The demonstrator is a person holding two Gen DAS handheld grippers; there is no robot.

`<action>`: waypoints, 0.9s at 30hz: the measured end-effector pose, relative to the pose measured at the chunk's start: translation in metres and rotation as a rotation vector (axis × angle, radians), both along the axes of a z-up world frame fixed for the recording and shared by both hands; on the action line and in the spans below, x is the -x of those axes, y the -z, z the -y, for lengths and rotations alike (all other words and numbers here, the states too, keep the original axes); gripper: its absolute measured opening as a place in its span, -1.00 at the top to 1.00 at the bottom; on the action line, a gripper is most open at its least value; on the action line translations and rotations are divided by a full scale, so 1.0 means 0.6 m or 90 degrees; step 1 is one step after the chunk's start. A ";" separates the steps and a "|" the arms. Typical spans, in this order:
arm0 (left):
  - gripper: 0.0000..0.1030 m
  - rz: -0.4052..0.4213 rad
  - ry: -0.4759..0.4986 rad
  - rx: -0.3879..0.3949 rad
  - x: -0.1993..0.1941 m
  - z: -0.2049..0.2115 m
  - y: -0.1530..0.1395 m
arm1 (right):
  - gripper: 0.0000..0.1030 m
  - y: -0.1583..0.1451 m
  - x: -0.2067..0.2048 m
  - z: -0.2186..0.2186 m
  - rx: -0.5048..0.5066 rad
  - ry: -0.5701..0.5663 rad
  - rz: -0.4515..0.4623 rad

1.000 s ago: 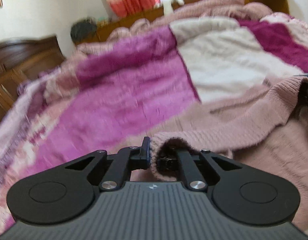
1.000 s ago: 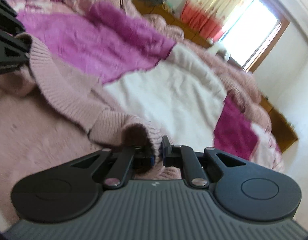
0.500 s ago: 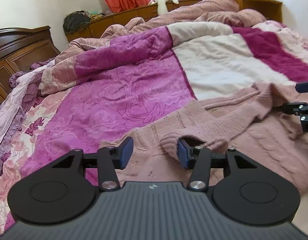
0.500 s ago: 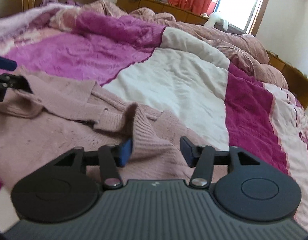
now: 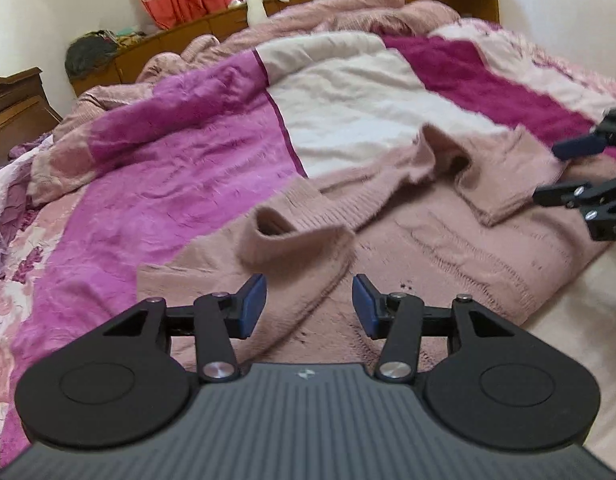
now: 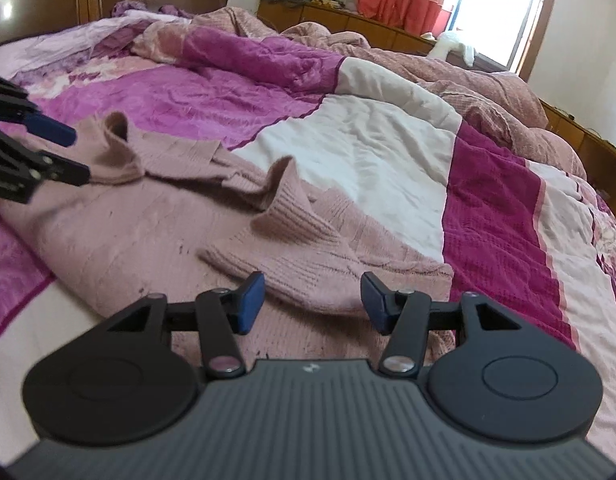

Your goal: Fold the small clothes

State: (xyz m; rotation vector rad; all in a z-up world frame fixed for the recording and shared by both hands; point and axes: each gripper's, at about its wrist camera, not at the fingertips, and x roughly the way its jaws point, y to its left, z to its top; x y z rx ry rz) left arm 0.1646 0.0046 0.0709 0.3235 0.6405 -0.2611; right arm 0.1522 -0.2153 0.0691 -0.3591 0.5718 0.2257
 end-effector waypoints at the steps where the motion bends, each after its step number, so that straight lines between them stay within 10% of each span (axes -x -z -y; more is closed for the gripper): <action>1: -0.08 -0.007 -0.004 -0.003 -0.008 0.002 0.009 | -0.07 0.003 -0.002 -0.001 0.002 -0.004 -0.001; 4: -0.08 -0.012 -0.029 -0.014 -0.031 0.000 0.034 | -0.07 0.014 -0.008 -0.006 0.018 -0.021 -0.006; 8: 0.58 0.014 -0.066 -0.014 -0.048 -0.019 0.033 | -0.07 0.024 -0.014 -0.013 0.053 -0.036 0.004; 18: 0.58 0.051 -0.215 -0.020 -0.101 -0.103 -0.001 | -0.07 0.027 -0.037 -0.018 0.051 -0.042 0.006; 27: 0.56 0.036 -0.169 0.025 -0.057 -0.110 -0.015 | 0.09 0.027 -0.049 -0.014 0.024 -0.040 -0.001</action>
